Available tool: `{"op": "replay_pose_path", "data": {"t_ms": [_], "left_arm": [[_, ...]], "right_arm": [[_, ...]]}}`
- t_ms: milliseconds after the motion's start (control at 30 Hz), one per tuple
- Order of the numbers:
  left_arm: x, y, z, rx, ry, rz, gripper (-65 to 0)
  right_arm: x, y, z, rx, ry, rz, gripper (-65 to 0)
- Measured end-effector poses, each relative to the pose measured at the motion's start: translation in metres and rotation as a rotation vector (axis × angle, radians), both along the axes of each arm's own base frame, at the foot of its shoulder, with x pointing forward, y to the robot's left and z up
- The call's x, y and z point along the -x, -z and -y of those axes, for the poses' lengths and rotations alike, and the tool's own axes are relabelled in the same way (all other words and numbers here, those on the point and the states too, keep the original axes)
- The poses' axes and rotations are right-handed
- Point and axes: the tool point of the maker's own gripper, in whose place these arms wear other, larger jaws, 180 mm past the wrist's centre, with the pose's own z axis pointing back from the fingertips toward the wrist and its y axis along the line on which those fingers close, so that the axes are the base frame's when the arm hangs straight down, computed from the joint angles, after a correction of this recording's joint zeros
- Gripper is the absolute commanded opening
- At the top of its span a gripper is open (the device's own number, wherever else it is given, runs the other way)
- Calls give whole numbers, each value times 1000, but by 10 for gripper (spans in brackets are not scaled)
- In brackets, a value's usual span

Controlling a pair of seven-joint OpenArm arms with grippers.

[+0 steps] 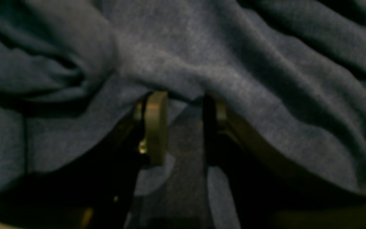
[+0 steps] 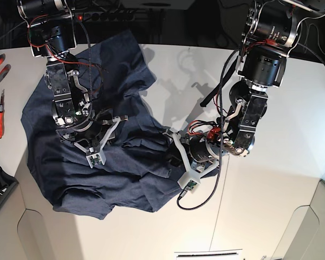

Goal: Layout the t-shirt on the table in an organized manner, then fold the t-shirt properly
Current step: 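Pull the sleeve outward with the left gripper while the right gripper holds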

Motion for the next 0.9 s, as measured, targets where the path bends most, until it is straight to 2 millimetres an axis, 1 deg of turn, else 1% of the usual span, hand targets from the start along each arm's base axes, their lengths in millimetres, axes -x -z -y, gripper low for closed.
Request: {"op": "replay_pose_path", "data": {"t_ms": [33, 67, 100, 133, 233, 333, 400, 500, 600, 700, 767, 833, 900], "left_arm": [[0, 0, 1, 2, 1, 1, -463], [-1, -1, 1, 5, -1, 6, -516], [-2, -3, 2, 21, -5, 13, -596], [-2, -5, 3, 36, -9, 17, -650], [-3, -8, 5, 63, -15, 16, -650], [0, -7, 4, 38, -2, -5, -650], [1, -16, 0, 18, 17, -3, -650], [-3, -41, -12, -15, 40, 41, -650], [-10, -75, -26, -48, 50, 127, -650], [-21, -103, -41, -57, -13, 188, -650], [-25, -114, -53, -68, -50, 201, -650], [-27, -120, -65, -74, -84, 202, -650], [-31, -124, -81, -74, -130, 202, -650]], "right_arm": [[0, 0, 0, 0, 0, 0, -461], [0, 0, 0, 0, 0, 0, -461], [0, 0, 0, 0, 0, 0, -461], [0, 0, 0, 0, 0, 0, -461], [0, 0, 0, 0, 0, 0, -461], [0, 0, 0, -1, 0, 0, -461], [0, 0, 0, 0, 0, 0, -461], [0, 0, 0, 0, 0, -1, -461], [0, 0, 0, 1, 0, -3, -461], [1, 1, 0, 2, 0, -4, -461], [0, 0, 0, 1, 0, -3, -461], [0, 0, 0, 1, 0, -3, -461], [0, 0, 0, 1, 0, -3, -461]]}}
